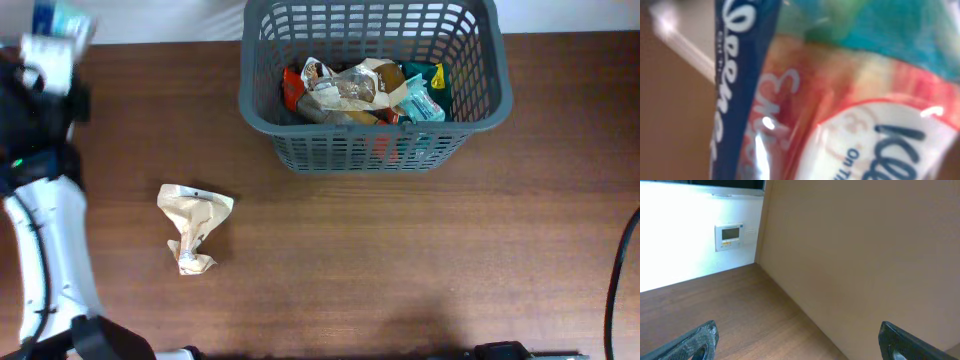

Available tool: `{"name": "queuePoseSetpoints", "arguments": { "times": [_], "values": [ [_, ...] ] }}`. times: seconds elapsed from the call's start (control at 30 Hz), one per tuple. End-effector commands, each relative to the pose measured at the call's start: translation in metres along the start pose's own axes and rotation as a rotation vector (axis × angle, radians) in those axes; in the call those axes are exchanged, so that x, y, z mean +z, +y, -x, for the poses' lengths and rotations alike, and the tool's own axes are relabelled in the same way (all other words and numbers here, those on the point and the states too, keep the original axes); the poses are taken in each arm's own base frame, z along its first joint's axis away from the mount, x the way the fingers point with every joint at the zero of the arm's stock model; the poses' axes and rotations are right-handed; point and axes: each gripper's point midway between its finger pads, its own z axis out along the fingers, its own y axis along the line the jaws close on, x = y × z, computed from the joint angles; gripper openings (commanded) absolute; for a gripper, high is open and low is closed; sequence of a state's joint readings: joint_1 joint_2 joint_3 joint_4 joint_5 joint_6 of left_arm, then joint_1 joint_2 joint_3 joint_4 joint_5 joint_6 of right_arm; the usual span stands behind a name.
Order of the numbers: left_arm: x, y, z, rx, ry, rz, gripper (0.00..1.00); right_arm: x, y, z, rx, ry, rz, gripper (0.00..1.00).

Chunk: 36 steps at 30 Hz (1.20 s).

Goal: Pack container
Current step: 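Lift the Kleenex pack into the basket and open the left gripper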

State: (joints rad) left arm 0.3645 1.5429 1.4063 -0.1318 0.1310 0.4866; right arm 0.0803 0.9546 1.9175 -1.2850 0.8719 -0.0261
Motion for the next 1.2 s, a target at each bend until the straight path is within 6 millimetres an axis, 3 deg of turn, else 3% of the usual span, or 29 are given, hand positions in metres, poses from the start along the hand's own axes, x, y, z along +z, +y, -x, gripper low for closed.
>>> {"name": "queuePoseSetpoints", "arguments": {
  "times": [0.0, 0.13, 0.3, 0.43, 0.57, 0.67, 0.8, 0.87, 0.97, 1.17],
  "values": [
    [-0.013, -0.055, 0.087, -0.043, -0.262, -0.137, 0.02, 0.0, 0.003, 0.001, 0.008, -0.002, 0.016, 0.99],
    [-0.03, -0.115, 0.158, -0.062, -0.512, -0.239, 0.01, 0.0, 0.004, -0.001, 0.001, 0.003, 0.02, 0.99],
    [-0.07, -0.178, 0.223, -0.091, -0.732, -0.396, 0.02, 0.0, 0.005, -0.006, -0.022, 0.023, 0.028, 0.99],
    [-0.095, -0.244, 0.244, -0.065, -0.805, -0.608, 0.02, 0.0, 0.006, -0.009, -0.032, 0.031, 0.032, 0.99],
    [-0.092, -0.321, 0.227, -0.031, -0.753, -0.834, 0.02, 0.0, 0.006, -0.01, -0.037, 0.035, 0.032, 0.99],
    [-0.093, -0.361, 0.209, -0.008, -0.702, -0.985, 0.02, 0.0, 0.006, -0.013, -0.048, 0.045, 0.032, 0.99],
    [-0.076, -0.408, 0.156, 0.048, -0.512, -1.1, 0.02, 0.0, 0.006, -0.013, -0.051, 0.047, 0.034, 0.99],
    [-0.069, -0.424, 0.126, 0.104, -0.422, -1.134, 0.02, 0.0, 0.007, -0.014, -0.051, 0.047, 0.037, 0.99],
    [-0.065, -0.432, 0.103, 0.161, -0.356, -1.152, 0.01, 0.0, 0.007, -0.013, -0.05, 0.047, 0.04, 0.99],
    [-0.06, -0.429, 0.097, 0.207, -0.322, -1.12, 0.02, 0.0, 0.01, -0.014, -0.05, 0.047, 0.058, 0.99]
  ]
}}
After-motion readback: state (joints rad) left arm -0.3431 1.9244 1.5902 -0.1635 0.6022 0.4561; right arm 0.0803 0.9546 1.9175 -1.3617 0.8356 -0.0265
